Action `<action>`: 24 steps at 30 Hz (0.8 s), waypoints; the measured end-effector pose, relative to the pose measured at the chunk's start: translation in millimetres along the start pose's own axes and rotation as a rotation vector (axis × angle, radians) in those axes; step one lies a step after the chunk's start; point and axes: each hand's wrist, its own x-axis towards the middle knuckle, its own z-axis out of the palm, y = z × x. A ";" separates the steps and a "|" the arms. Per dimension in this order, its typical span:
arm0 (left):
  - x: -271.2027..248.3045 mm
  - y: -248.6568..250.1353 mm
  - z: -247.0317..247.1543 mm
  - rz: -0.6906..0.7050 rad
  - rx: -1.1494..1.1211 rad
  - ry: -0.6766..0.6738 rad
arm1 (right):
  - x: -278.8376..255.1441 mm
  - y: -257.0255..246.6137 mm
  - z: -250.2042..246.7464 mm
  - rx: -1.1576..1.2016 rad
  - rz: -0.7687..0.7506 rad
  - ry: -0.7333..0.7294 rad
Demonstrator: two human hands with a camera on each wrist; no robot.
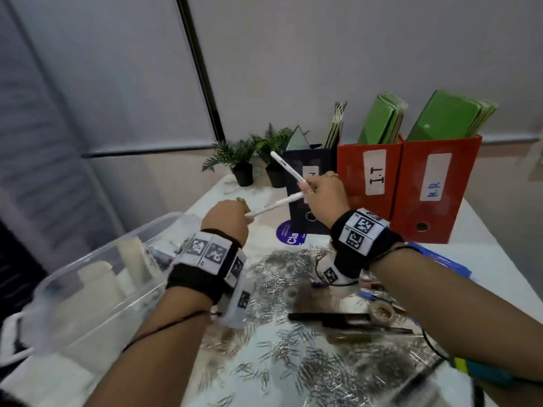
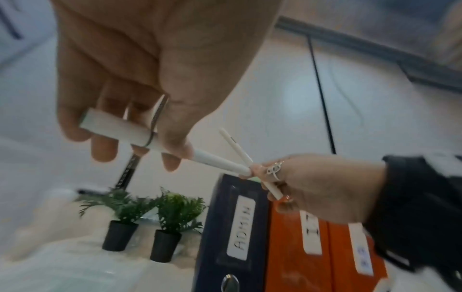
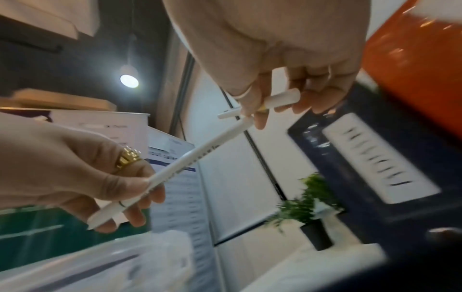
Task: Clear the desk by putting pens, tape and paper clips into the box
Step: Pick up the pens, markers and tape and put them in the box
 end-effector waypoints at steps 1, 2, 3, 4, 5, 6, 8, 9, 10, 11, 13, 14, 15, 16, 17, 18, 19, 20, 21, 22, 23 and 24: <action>-7.9 -16.3 -7.0 -0.061 -0.032 0.001 | -3.1 -17.8 9.7 0.027 -0.022 -0.006; -17.1 -31.5 -13.6 -0.122 -0.061 0.007 | -7.7 -36.1 19.5 0.061 -0.036 -0.033; -24.4 -44.8 -17.6 -0.189 -0.086 0.016 | -12.6 -52.3 28.6 0.101 -0.030 -0.072; -31.6 -56.4 -21.3 -0.252 -0.107 0.036 | -18.0 -67.2 37.0 0.153 -0.014 -0.115; -38.9 -67.9 -24.0 -0.310 -0.118 0.059 | -24.1 -81.6 45.6 0.204 0.004 -0.153; -45.9 -77.5 -26.4 -0.359 -0.123 0.079 | -30.7 -94.5 54.1 0.240 0.013 -0.177; -54.1 -92.8 -26.3 -0.437 -0.125 0.099 | -43.9 -115.3 70.5 0.258 -0.001 -0.200; -56.2 -99.0 -25.2 -0.468 -0.133 0.109 | -50.4 -124.0 77.7 0.253 -0.013 -0.202; -57.9 -102.9 -23.8 -0.491 -0.152 0.127 | -55.8 -130.6 85.4 0.243 -0.025 -0.201; -58.6 -105.7 -22.0 -0.514 -0.180 0.150 | -60.5 -136.5 92.7 0.230 -0.038 -0.200; -61.1 -108.2 -17.8 -0.543 -0.236 0.190 | -66.8 -145.0 106.1 0.198 -0.062 -0.195; -62.1 -108.3 -15.3 -0.548 -0.257 0.209 | -68.0 -148.0 110.9 0.186 -0.067 -0.192; -61.8 -108.1 -11.7 -0.551 -0.267 0.222 | -67.6 -149.6 114.4 0.172 -0.069 -0.193; -61.0 -107.6 -7.7 -0.546 -0.263 0.221 | -66.7 -150.4 117.4 0.160 -0.073 -0.193; -59.7 -106.8 -3.6 -0.528 -0.241 0.197 | -65.5 -150.5 118.9 0.150 -0.083 -0.192; -58.2 -105.7 -0.4 -0.506 -0.212 0.162 | -64.7 -149.9 121.0 0.127 -0.105 -0.208; -56.5 -106.1 2.6 -0.491 -0.193 0.139 | -65.0 -149.8 121.6 0.085 -0.141 -0.249; -54.5 -106.6 5.1 -0.480 -0.210 0.128 | -66.2 -148.8 120.7 0.038 -0.185 -0.305; -53.1 -106.7 6.7 -0.471 -0.235 0.133 | -68.0 -146.6 118.3 -0.010 -0.239 -0.340; -53.2 -106.4 6.6 -0.449 -0.243 0.166 | -69.6 -143.2 113.5 -0.027 -0.277 -0.344; -54.1 -104.4 6.0 -0.422 -0.246 0.220 | -71.3 -136.7 105.3 -0.035 -0.292 -0.335; -55.2 -100.6 5.9 -0.392 -0.257 0.278 | -72.4 -126.7 95.4 -0.029 -0.293 -0.312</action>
